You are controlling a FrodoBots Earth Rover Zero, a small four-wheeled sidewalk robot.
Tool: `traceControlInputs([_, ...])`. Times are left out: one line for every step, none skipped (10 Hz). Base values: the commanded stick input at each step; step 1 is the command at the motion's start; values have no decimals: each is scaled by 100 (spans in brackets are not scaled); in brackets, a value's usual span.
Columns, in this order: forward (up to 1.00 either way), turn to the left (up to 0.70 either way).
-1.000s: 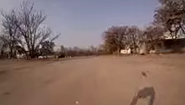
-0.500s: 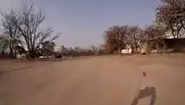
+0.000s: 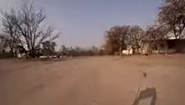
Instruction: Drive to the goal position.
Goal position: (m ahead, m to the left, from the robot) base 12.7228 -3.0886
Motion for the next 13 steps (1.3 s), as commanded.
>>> traceControlInputs([70, 0])
traceControlInputs([70, 0])
traceControlInputs([70, 0])
traceControlInputs([70, 0])
traceControlInputs([70, 0])
traceControlInputs([70, 0])
traceControlInputs([70, 0])
traceControlInputs([70, 0])
traceControlInputs([70, 0])
traceControlInputs([70, 0])
traceControlInputs([70, 0])
traceControlInputs([70, 0])
traceControlInputs([70, 0])
